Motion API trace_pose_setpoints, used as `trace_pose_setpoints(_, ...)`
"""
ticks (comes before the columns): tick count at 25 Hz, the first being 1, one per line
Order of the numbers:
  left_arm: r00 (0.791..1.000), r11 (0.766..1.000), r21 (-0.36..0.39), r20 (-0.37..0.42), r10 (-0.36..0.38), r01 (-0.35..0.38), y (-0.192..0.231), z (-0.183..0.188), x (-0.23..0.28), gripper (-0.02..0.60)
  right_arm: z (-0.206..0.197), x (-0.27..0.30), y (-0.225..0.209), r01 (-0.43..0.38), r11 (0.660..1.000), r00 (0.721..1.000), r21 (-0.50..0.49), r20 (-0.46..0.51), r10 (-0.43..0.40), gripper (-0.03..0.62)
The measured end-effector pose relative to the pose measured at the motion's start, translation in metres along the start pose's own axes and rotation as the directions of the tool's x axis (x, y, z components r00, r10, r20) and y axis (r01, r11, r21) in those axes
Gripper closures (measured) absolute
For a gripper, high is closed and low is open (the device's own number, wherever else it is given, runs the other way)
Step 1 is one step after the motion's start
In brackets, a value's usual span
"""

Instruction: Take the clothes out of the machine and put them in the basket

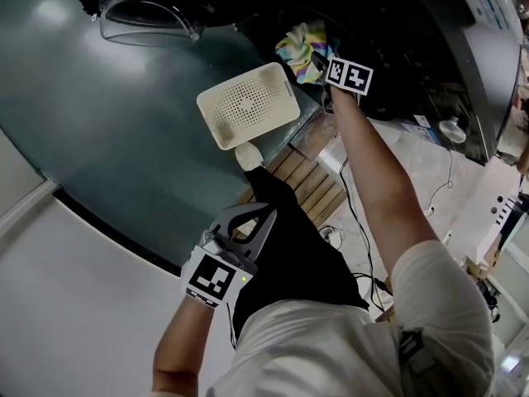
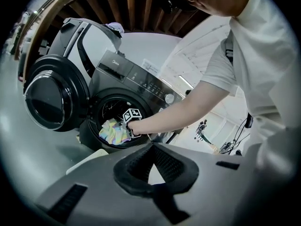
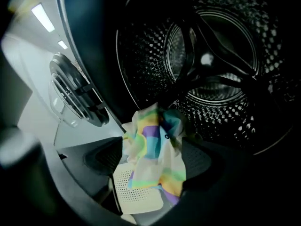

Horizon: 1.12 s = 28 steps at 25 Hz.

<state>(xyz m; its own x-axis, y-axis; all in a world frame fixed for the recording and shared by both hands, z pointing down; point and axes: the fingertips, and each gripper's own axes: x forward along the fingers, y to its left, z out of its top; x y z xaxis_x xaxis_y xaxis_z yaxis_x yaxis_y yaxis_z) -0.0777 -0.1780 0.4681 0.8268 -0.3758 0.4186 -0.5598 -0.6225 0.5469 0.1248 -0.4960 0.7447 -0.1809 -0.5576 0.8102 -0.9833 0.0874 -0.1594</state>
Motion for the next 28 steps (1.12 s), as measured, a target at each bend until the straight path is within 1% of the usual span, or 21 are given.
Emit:
trace_pose_setpoints(1,1.000,1.000,-0.006,-0.004,0.001,-0.001,0.006,-0.002,0.002,0.586,0.000,0.009,-0.004,0.008,1.000,1.000,0.005,-0.006,-0.008,0.213)
trace_pose_setpoints(5,1.000,1.000,-0.012,-0.018,-0.002,0.002,0.025,-0.009,0.010,0.586,0.002,0.041,-0.015,0.036,0.999,0.999,0.017,-0.018,-0.036,0.210)
trace_pose_setpoints(8,1.000,1.000,-0.029,-0.028,-0.007,0.006,0.035,-0.014,0.016,0.586,0.001,0.066,-0.022,0.045,0.999,0.999,0.030,-0.031,-0.044,0.187)
trace_pose_setpoints(11,1.000,0.998,-0.058,-0.013,-0.014,0.014,0.042,-0.016,0.021,0.586,-0.005,0.082,-0.031,0.059,0.997,0.997,0.040,-0.046,-0.057,0.171)
trace_pose_setpoints(16,1.000,0.997,-0.072,-0.011,-0.004,0.003,0.056,-0.019,0.024,0.586,-0.012,0.105,-0.030,0.058,0.996,0.998,0.071,-0.037,-0.056,0.172)
trace_pose_setpoints(20,1.000,0.996,-0.083,-0.024,-0.015,0.013,0.053,-0.029,0.029,0.586,-0.016,0.109,-0.036,0.091,0.993,0.996,0.079,-0.014,-0.090,0.178)
trace_pose_setpoints(22,0.999,0.997,-0.075,-0.025,-0.020,0.018,0.052,-0.030,0.032,0.586,-0.015,0.110,-0.038,0.103,0.993,0.995,0.062,-0.014,-0.102,0.211)
trace_pose_setpoints(24,1.000,0.997,-0.074,-0.023,-0.022,0.020,0.051,-0.031,0.033,0.586,-0.015,0.108,-0.037,0.116,0.993,0.993,0.010,-0.018,-0.116,0.293)
trace_pose_setpoints(26,1.000,0.997,-0.077,-0.023,-0.018,0.016,0.051,-0.032,0.033,0.586,-0.018,0.105,-0.033,0.125,0.990,0.992,-0.066,-0.016,-0.126,0.381)
trace_pose_setpoints(28,1.000,0.997,-0.075,-0.020,-0.011,0.009,0.052,-0.032,0.031,0.586,-0.017,0.103,-0.028,0.127,0.986,0.992,-0.110,-0.011,-0.129,0.427)
